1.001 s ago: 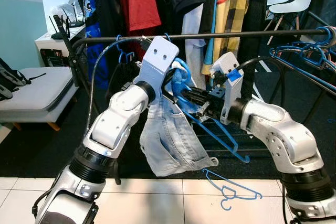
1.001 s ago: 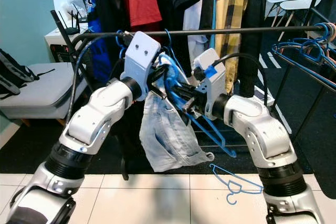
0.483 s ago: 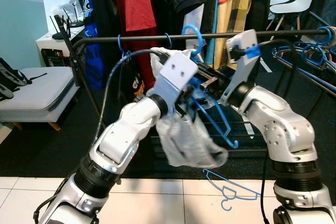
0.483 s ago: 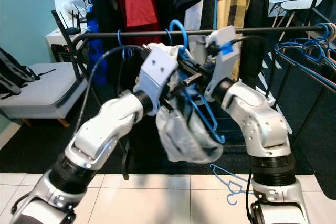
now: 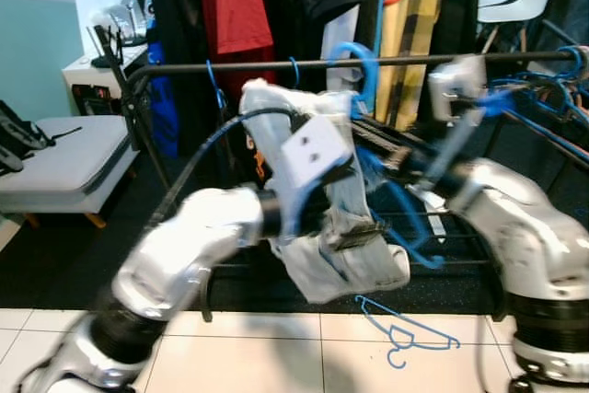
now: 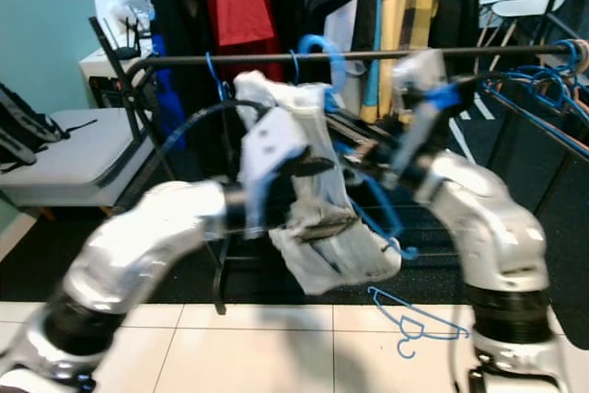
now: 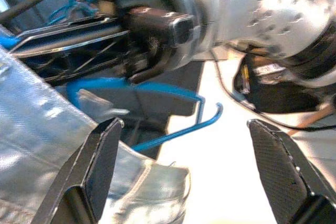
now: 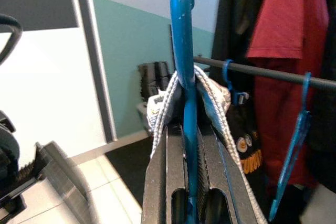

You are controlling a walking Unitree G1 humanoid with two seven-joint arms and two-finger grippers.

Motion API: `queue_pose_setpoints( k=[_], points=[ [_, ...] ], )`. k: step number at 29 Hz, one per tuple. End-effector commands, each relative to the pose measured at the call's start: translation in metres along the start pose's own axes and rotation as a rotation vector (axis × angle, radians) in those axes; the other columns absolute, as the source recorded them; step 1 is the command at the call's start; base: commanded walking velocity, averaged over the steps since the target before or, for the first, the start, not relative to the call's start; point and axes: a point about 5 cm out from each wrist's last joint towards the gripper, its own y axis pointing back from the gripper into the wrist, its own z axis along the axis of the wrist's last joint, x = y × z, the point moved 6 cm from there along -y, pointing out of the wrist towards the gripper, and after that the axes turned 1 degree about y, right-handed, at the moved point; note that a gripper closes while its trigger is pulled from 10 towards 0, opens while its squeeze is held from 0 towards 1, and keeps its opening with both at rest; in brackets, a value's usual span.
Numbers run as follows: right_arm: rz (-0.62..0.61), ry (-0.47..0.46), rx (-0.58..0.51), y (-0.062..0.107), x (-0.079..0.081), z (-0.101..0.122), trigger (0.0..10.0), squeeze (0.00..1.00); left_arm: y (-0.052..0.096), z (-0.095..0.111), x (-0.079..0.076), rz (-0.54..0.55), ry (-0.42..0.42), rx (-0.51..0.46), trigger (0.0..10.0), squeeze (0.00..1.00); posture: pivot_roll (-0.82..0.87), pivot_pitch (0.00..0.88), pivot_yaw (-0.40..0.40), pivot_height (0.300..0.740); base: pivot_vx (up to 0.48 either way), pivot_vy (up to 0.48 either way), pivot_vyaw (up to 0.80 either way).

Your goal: Hang hanger

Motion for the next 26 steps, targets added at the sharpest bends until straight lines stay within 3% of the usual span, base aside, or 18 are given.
queue_pose_setpoints(
  k=[1,2,3,5,6,7,8,9,10,11,12,13,15,16,17,18,23,26],
  points=[
    [0.008,0.014,-0.045,0.008,-0.003,0.012,10.0,0.0,0.016,-0.004,-0.011,-0.085,0.028,0.035,10.0,1.0,-0.11,0.0,0.047,0.74,0.0,0.0,0.0],
    [0.008,0.014,-0.045,0.008,-0.003,0.012,10.0,0.0,0.016,-0.004,-0.011,-0.085,0.028,0.035,10.0,1.0,-0.11,0.0,0.047,0.74,0.0,0.0,0.0],
    [0.004,0.007,-0.023,0.017,-0.007,0.007,10.0,0.0,0.038,-0.008,-0.022,-0.176,0.054,0.079,10.0,1.0,-0.11,0.0,0.053,0.74,0.0,0.0,0.0],
    [0.004,0.007,-0.023,0.017,-0.007,0.007,10.0,0.0,0.038,-0.008,-0.022,-0.176,0.054,0.079,10.0,1.0,-0.11,0.0,0.053,0.74,0.0,0.0,0.0],
    [0.003,0.002,-0.008,0.023,-0.01,0.004,10.0,0.0,0.053,-0.009,-0.031,-0.239,0.073,0.11,10.0,1.0,-0.11,0.0,0.053,0.74,0.0,0.0,0.0],
    [0.003,0.002,-0.008,0.023,-0.01,0.004,10.0,0.0,0.053,-0.009,-0.031,-0.239,0.073,0.11,10.0,1.0,-0.11,0.0,0.053,0.74,0.0,0.0,0.0],
    [0.025,-0.007,0.013,0.029,-0.008,0.0,10.0,0.0,0.066,-0.009,-0.028,-0.246,0.064,0.142,10.0,1.0,-0.1,0.0,0.055,0.74,0.0,0.0,0.0],
    [0.092,-0.011,0.057,0.034,0.002,-0.006,10.0,0.0,0.073,-0.003,-0.012,-0.186,0.006,0.148,10.0,1.0,-0.1,0.0,0.055,0.74,0.0,0.0,0.0],
    [0.092,-0.011,0.057,0.034,0.002,-0.006,10.0,0.0,0.073,-0.003,-0.012,-0.186,0.006,0.148,10.0,1.0,-0.1,0.0,0.055,0.74,0.0,0.0,0.0],
    [0.15,-0.018,0.097,0.04,0.01,-0.011,10.0,0.0,0.078,0.008,0.004,-0.122,-0.056,0.13,10.0,1.0,-0.1,0.0,0.055,0.74,0.0,0.0,0.0],
    [0.15,-0.018,0.097,0.04,0.01,-0.011,10.0,0.0,0.078,0.008,0.004,-0.122,-0.056,0.13,10.0,1.0,-0.1,0.0,0.055,0.74,0.0,0.0,0.0],
    [0.193,-0.021,0.132,0.045,0.016,-0.015,10.0,0.0,0.082,0.016,0.014,-0.082,-0.096,0.115,10.0,1.0,-0.1,0.0,0.055,0.74,0.0,0.0,0.0],
    [0.193,-0.021,0.132,0.045,0.016,-0.015,10.0,0.0,0.082,0.016,0.014,-0.082,-0.096,0.115,10.0,1.0,-0.1,0.0,0.055,0.74,0.0,0.0,0.0],
    [0.25,-0.028,0.16,0.052,0.023,-0.015,10.0,0.0,0.085,0.033,0.028,-0.027,-0.134,0.06,10.0,0.8,-0.1,0.0,0.056,0.74,0.0,0.0,0.0],
    [0.25,-0.028,0.16,0.052,0.023,-0.015,10.0,0.0,0.085,0.033,0.028,-0.027,-0.134,0.06,10.0,0.8,-0.1,0.0,0.056,0.74,0.0,0.0,0.0],
    [0.301,-0.034,0.181,0.056,0.029,-0.015,10.0,0.0,0.087,0.047,0.038,0.007,-0.148,0.006,10.0,0.0,-0.09,0.0,0.058,0.74,0.0,0.0,0.0],
    [0.352,-0.035,0.201,0.058,0.036,-0.016,10.0,0.0,0.087,0.057,0.041,0.004,-0.143,-0.032,10.0,0.0,-0.09,0.0,0.063,0.74,0.0,0.0,0.0],
    [0.458,-0.024,0.204,0.051,0.055,-0.014,10.0,0.0,0.077,0.051,0.031,-0.097,-0.079,-0.003,10.0,0.0,-0.09,0.0,0.072,0.74,0.0,0.0,0.0]
  ],
)
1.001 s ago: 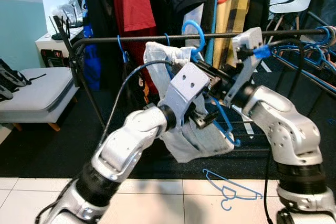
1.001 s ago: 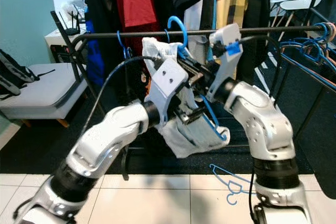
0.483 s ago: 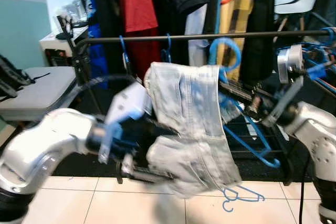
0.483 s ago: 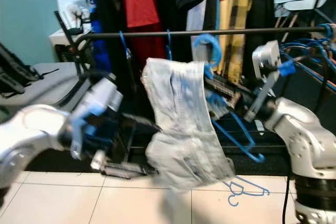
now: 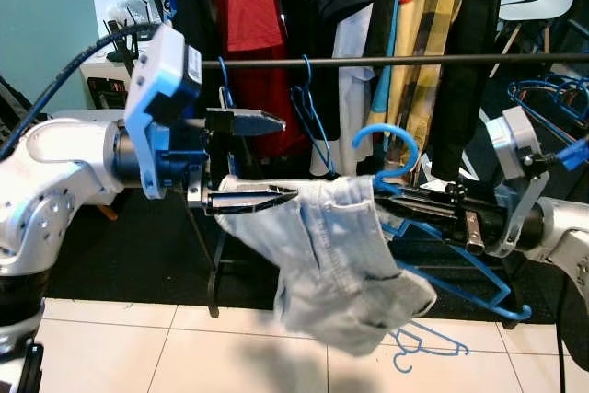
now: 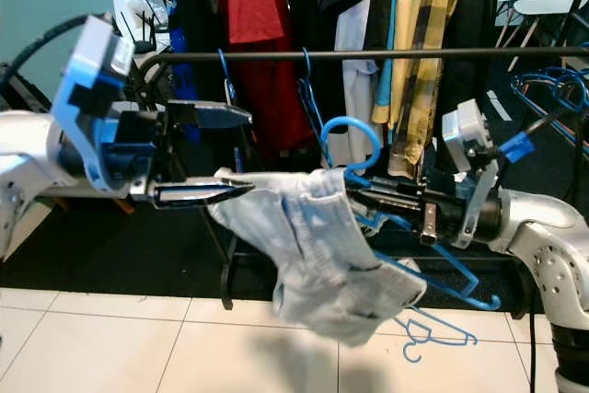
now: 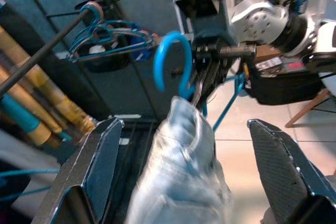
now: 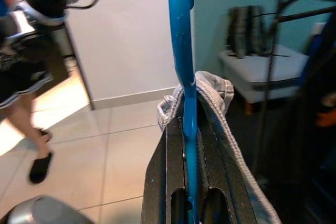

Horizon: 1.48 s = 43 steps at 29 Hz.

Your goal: Hang hanger

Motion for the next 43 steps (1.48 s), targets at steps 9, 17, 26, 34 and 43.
queue_pose_setpoints(
  k=[9,17,26,34,43],
  points=[
    [0.167,0.092,-0.044,-0.029,0.025,0.022,10.0,0.0,-0.017,-0.029,-0.026,-0.178,0.213,0.084,10.0,0.0,-0.09,0.0,0.079,0.74,0.0,0.0,0.0],
    [0.242,0.122,-0.092,-0.047,0.035,0.032,10.0,0.0,-0.021,-0.053,-0.025,-0.158,0.254,0.153,10.0,0.0,-0.09,0.0,0.077,0.74,0.0,0.0,0.0],
    [0.272,0.131,-0.102,-0.05,0.04,0.036,10.0,0.0,-0.018,-0.071,-0.023,-0.135,0.267,0.242,10.0,0.0,-0.09,0.0,0.079,0.74,0.0,0.0,0.0],
    [0.285,0.138,-0.109,-0.051,0.043,0.039,10.0,0.0,-0.016,-0.074,-0.034,-0.199,0.295,0.253,0.0,0.0,-0.09,0.0,0.082,0.74,0.0,0.0,0.0],
    [0.257,0.153,-0.13,-0.053,0.038,0.044,10.0,0.08,-0.014,-0.07,-0.031,-0.198,0.262,0.254,0.0,0.0,-0.09,0.0,0.081,0.74,0.0,0.0,0.0]
  ],
)
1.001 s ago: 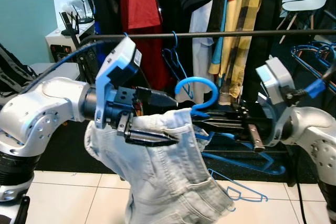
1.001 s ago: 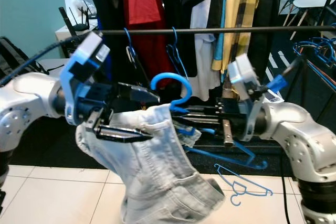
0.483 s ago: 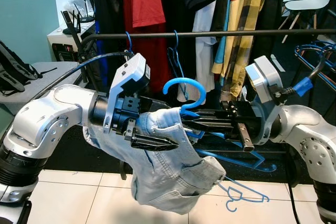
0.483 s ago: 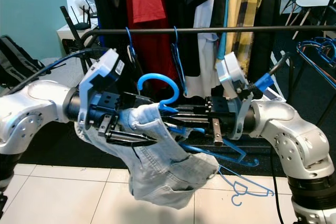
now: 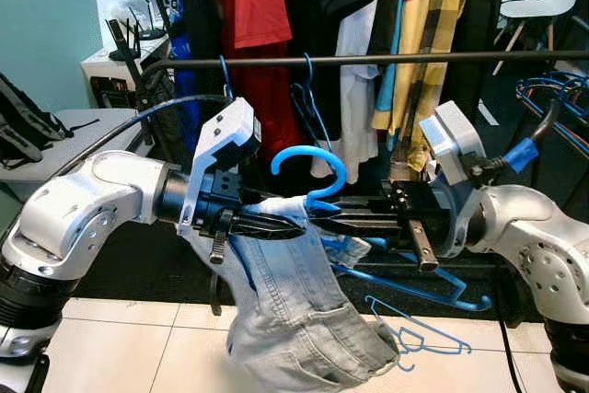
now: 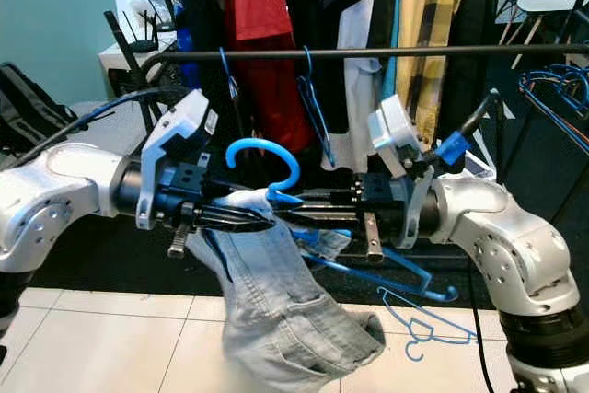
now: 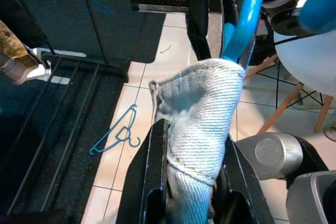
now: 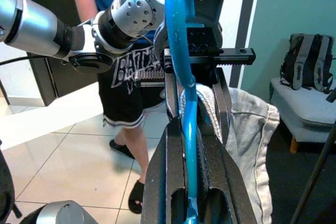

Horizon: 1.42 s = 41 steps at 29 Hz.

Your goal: Hang hanger

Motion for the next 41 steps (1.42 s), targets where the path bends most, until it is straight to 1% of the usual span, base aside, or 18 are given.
queue_pose_setpoints(
  k=[1,5,6,11,13,15,16,17,18,20,22,24,28,32,33,35,36,41],
  points=[
    [0.024,0.08,-0.069,-0.002,0.003,0.022,10.0,0.08,0.002,-0.006,-0.001,-0.015,0.01,0.026,0.0,0.0,-0.09,0.0,0.081,0.74,0.0,0.0,0.0],
    [0.021,0.08,-0.072,-0.002,0.002,0.022,10.0,0.08,0.002,-0.006,-0.001,-0.014,0.005,0.027,0.0,0.0,-0.09,0.0,0.081,0.74,0.0,0.0,0.0],
    [0.01,0.078,-0.073,-0.001,0.001,0.022,10.0,1.0,0.003,-0.006,0.0,-0.013,0.002,0.025,0.0,0.0,-0.1,0.0,0.085,0.74,0.0,0.0,0.0],
    [-0.026,0.077,-0.066,0.005,-0.005,0.022,10.0,1.0,0.005,-0.005,0.003,0.001,-0.008,0.025,0.0,0.0,-0.11,0.0,0.084,0.74,0.0,0.0,0.0],
    [-0.18,0.075,-0.04,0.046,-0.018,0.022,10.0,1.0,0.016,-0.004,0.018,0.073,-0.042,0.034,0.0,0.0,-0.11,0.0,0.074,0.74,0.0,0.0,0.0],
    [-0.18,0.075,-0.04,0.046,-0.018,0.022,10.0,1.0,0.016,-0.004,0.018,0.073,-0.042,0.034,0.0,0.0,-0.11,0.0,0.074,0.74,0.0,0.0,0.0],
    [-0.237,0.075,-0.033,0.064,-0.02,0.024,10.0,1.0,0.021,-0.003,0.024,0.101,-0.056,0.037,0.0,0.0,-0.11,0.0,0.074,0.74,0.0,0.0,0.0],
    [-0.237,0.075,-0.033,0.064,-0.02,0.024,10.0,1.0,0.021,-0.003,0.024,0.101,-0.056,0.037,0.0,0.0,-0.11,0.0,0.074,0.74,0.0,0.0,0.0],
    [-0.309,0.065,-0.024,0.086,-0.02,0.025,10.0,1.0,0.027,0.001,0.032,0.146,-0.077,0.027,0.0,0.0,-0.11,0.0,0.07,0.74,0.0,0.0,0.0],
    [-0.309,0.065,-0.024,0.086,-0.02,0.025,10.0,1.0,0.027,0.001,0.032,0.146,-0.077,0.027,0.0,0.0,-0.11,0.0,0.07,0.74,0.0,0.0,0.0],
    [-0.449,0.037,-0.04,0.125,-0.016,0.024,10.0,1.0,0.038,0.013,0.046,0.236,-0.112,-0.016,0.0,0.0,-0.12,0.0,0.074,0.74,0.0,0.0,0.0],
    [-0.497,0.023,-0.054,0.139,-0.014,0.023,10.0,1.0,0.042,0.017,0.05,0.262,-0.124,-0.033,0.0,0.0,-0.12,0.0,0.074,0.74,0.0,0.0,0.0],
    [-0.538,-0.032,-0.06,0.155,-0.006,0.013,10.0,1.0,0.049,0.023,0.052,0.278,-0.137,-0.05,0.0,0.0,-0.13,0.0,0.078,0.74,0.0,0.0,0.0],
    [-0.538,-0.032,-0.06,0.155,-0.006,0.013,10.0,1.0,0.049,0.023,0.052,0.278,-0.137,-0.05,0.0,0.0,-0.13,0.0,0.078,0.74,0.0,0.0,0.0],
    [-0.581,-0.111,-0.044,0.17,0.004,-0.007,10.0,1.0,0.056,0.032,0.054,0.287,-0.153,-0.076,0.0,0.0,-0.12,0.0,0.076,0.74,0.0,0.0,0.0],
    [-0.581,-0.111,-0.044,0.17,0.004,-0.007,10.0,1.0,0.056,0.032,0.054,0.287,-0.153,-0.076,0.0,0.0,-0.12,0.0,0.076,0.74,0.0,0.0,0.0],
    [-0.591,-0.192,0.028,0.17,0.014,-0.033,10.0,0.0,0.061,0.049,0.053,0.274,-0.179,-0.138,0.0,0.0,-0.13,0.0,0.082,0.74,0.0,0.0,0.0],
    [-0.576,-0.257,0.146,0.159,0.02,-0.065,10.0,0.0,0.062,0.078,0.051,0.243,-0.229,-0.228,0.0,0.0,-0.13,0.0,0.09,0.74,0.0,0.0,0.0]
  ],
)
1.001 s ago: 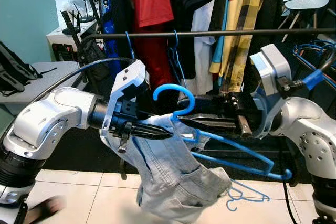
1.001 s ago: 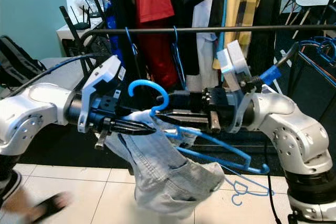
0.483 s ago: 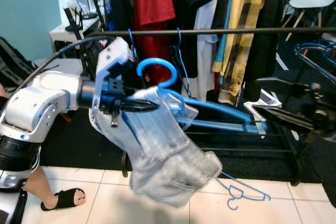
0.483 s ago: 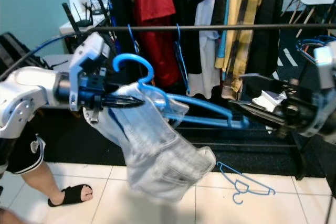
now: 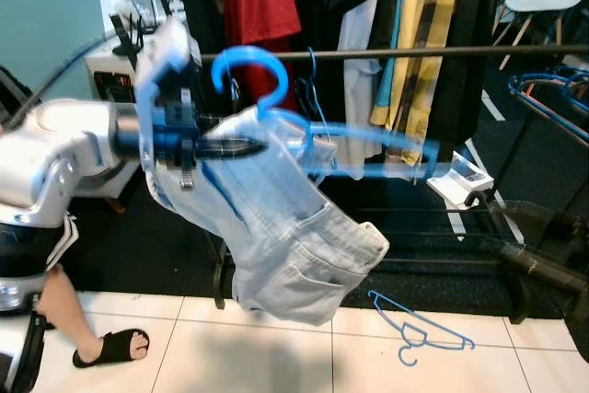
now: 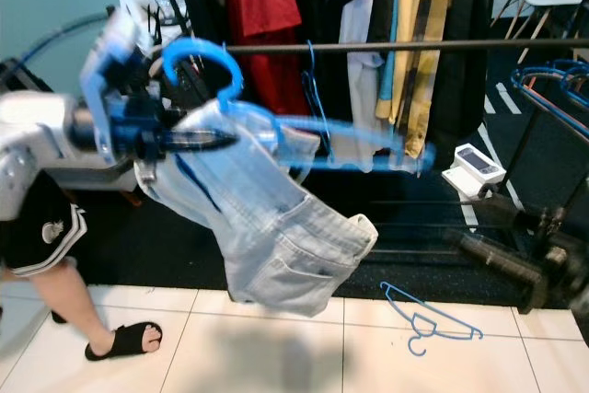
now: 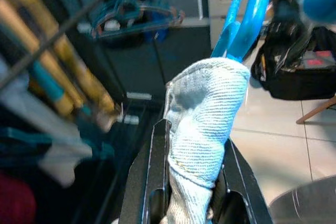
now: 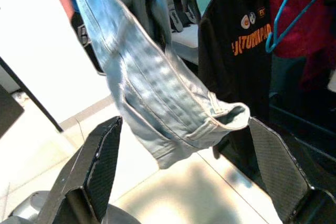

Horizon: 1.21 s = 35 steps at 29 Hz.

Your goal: Hang hanger

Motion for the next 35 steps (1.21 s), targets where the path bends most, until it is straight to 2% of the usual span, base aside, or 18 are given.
queue_pose_setpoints(
  k=[1,2,5,7,10,13,15,17,18,19,21,22,23,24,35],
  points=[
    [0.014,0.032,0.029,-0.006,0.004,-0.001,10.0,0.0,0.003,0.012,0.0,-0.007,-0.021,-0.05,0.0,0.0,-0.13,0.0,0.09,0.74,0.0,0.0,0.0],
    [0.034,0.049,0.069,-0.014,0.005,-0.006,10.0,0.0,-0.002,0.022,0.002,-0.017,-0.041,-0.085,0.0,0.0,-0.13,0.0,0.089,0.74,0.0,0.0,0.0],
    [0.061,0.064,0.094,-0.021,0.007,-0.006,10.0,0.0,-0.005,0.031,0.003,-0.028,-0.053,-0.113,0.0,0.0,-0.13,0.0,0.089,0.74,0.0,0.0,0.0],
    [0.109,0.107,0.117,-0.032,0.013,-0.003,10.0,0.0,-0.009,0.044,0.0,-0.068,-0.061,-0.172,0.0,0.0,-0.13,0.0,0.088,0.74,0.0,0.0,0.0],
    [0.126,0.123,0.117,-0.035,0.016,-0.001,10.0,0.0,-0.01,0.047,-0.003,-0.085,-0.06,-0.19,0.0,0.0,-0.13,0.0,0.088,0.74,0.0,0.0,0.0],
    [0.224,0.19,0.117,-0.048,0.032,0.011,10.0,0.0,-0.013,0.05,-0.009,-0.131,-0.051,-0.206,0.0,0.0,-0.13,0.0,0.086,0.74,0.0,0.0,0.0],
    [0.224,0.19,0.117,-0.048,0.032,0.011,10.0,0.0,-0.013,0.05,-0.009,-0.131,-0.051,-0.206,0.0,0.0,-0.13,0.0,0.086,0.74,0.0,0.0,0.0],
    [0.277,0.214,0.202,-0.05,0.038,0.0,10.0,0.0,-0.014,0.053,-0.009,-0.137,-0.052,-0.218,0.0,0.0,-0.13,0.0,0.085,0.74,0.0,0.0,0.0],
    [0.277,0.214,0.202,-0.05,0.038,0.0,10.0,0.0,-0.014,0.053,-0.009,-0.137,-0.052,-0.218,0.0,0.0,-0.13,0.0,0.085,0.74,0.0,0.0,0.0],
    [0.285,0.223,0.236,-0.051,0.038,-0.004,8.1,0.0,-0.015,0.055,-0.009,-0.138,-0.052,-0.223,0.0,0.0,-0.13,0.0,0.082,0.74,0.0,0.0,0.0],
    [0.285,0.223,0.236,-0.051,0.038,-0.004,8.1,0.0,-0.015,0.055,-0.009,-0.138,-0.052,-0.223,0.0,0.0,-0.13,0.0,0.082,0.74,0.0,0.0,0.0],
    [0.288,0.229,0.255,-0.051,0.037,-0.006,4.3,0.0,-0.016,0.056,-0.009,-0.139,-0.052,-0.227,0.0,0.0,-0.13,0.0,0.082,0.74,0.0,0.0,0.0],
    [0.288,0.229,0.255,-0.051,0.037,-0.006,4.3,0.0,-0.016,0.056,-0.009,-0.139,-0.052,-0.227,0.0,0.0,-0.13,0.0,0.082,0.74,0.0,0.0,0.0],
    [0.295,0.228,0.279,-0.05,0.038,-0.009,0.0,0.0,-0.016,0.056,-0.008,-0.139,-0.052,-0.229,0.0,0.0,-0.12,0.0,0.082,0.74,0.0,0.0,0.0],
    [0.285,0.22,0.324,-0.042,0.035,-0.012,0.0,0.0,-0.012,0.056,-0.002,-0.112,-0.056,-0.221,0.0,0.0,-0.13,0.0,0.083,0.74,0.0,0.0,0.0]
  ],
)
